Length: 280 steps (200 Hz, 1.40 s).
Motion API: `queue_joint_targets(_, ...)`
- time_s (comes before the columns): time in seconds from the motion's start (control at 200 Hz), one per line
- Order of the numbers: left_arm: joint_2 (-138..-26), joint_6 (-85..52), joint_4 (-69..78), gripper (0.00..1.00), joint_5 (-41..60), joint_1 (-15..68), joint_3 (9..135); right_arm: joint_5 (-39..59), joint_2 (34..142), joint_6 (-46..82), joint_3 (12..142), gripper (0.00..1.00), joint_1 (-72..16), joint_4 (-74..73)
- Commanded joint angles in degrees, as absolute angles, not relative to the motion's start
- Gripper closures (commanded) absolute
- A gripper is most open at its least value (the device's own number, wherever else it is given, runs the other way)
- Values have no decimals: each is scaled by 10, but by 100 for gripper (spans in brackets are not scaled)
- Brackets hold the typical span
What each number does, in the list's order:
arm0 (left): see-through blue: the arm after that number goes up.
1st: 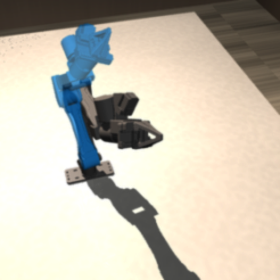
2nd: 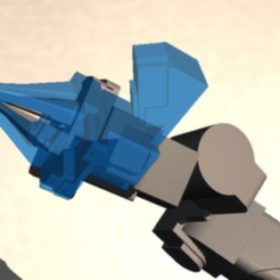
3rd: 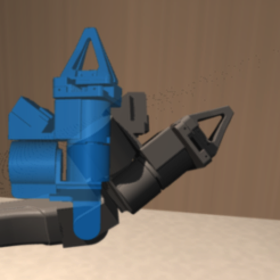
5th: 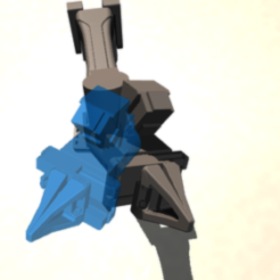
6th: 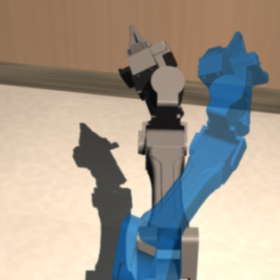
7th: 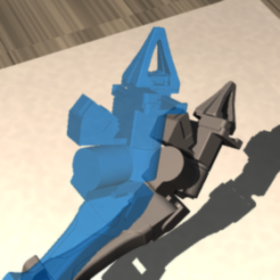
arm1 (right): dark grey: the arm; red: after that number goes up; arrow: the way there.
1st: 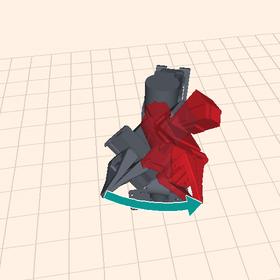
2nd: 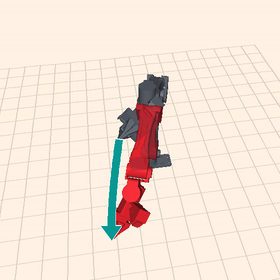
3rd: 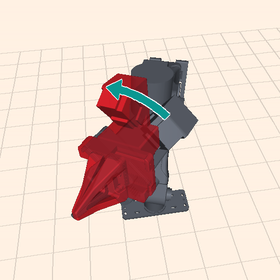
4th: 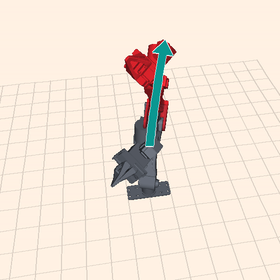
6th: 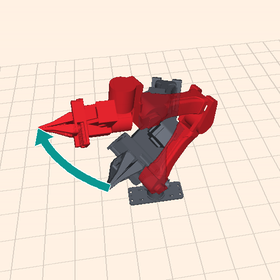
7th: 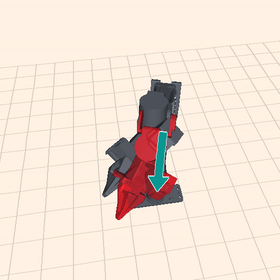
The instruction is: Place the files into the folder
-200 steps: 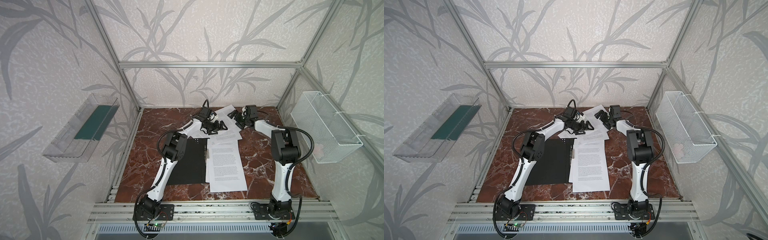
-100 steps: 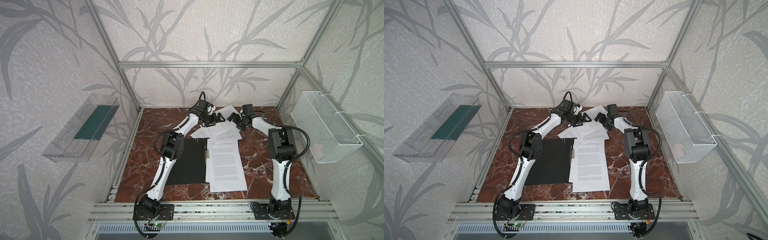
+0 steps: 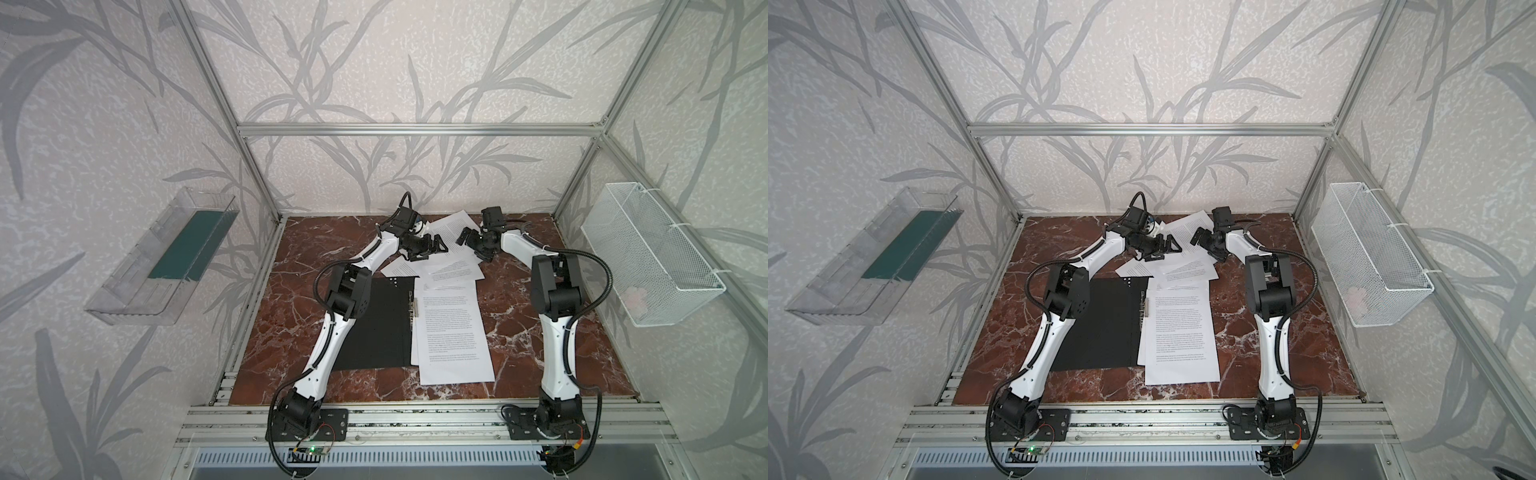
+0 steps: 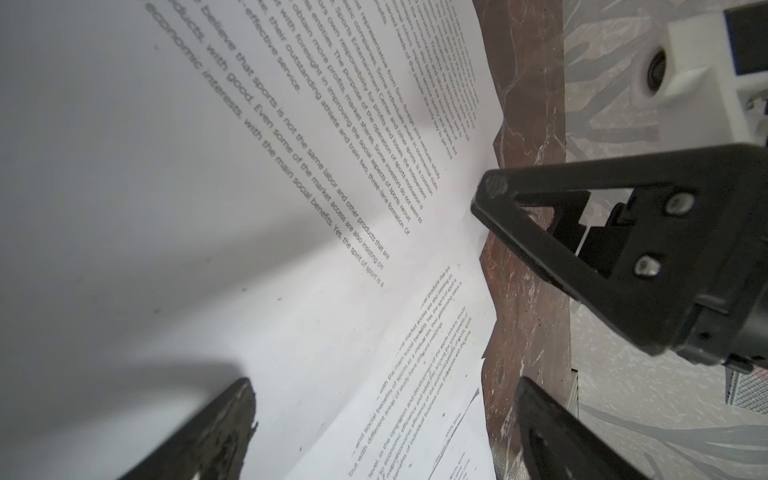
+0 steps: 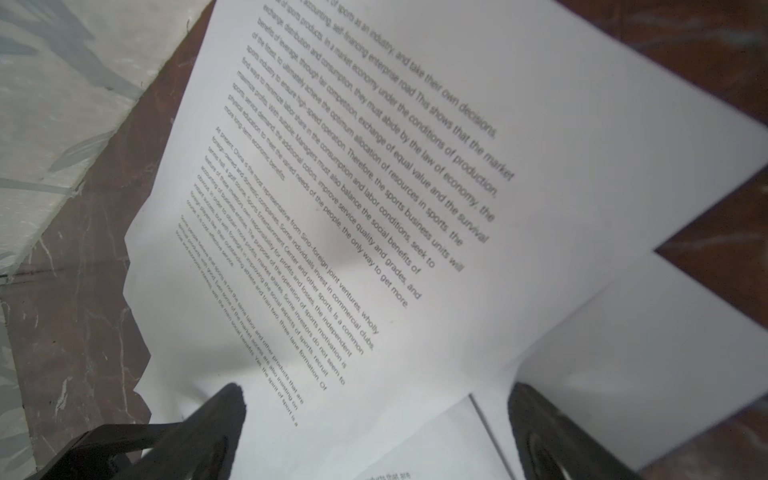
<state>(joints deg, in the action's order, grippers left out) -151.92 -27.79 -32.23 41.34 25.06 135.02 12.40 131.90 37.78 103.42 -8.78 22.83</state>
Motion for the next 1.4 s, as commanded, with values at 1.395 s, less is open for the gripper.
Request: queue_joint_targets(1.395,-1604,-232,-476,4,425,256,1430,339,1381,543,914,0,-115,-276)
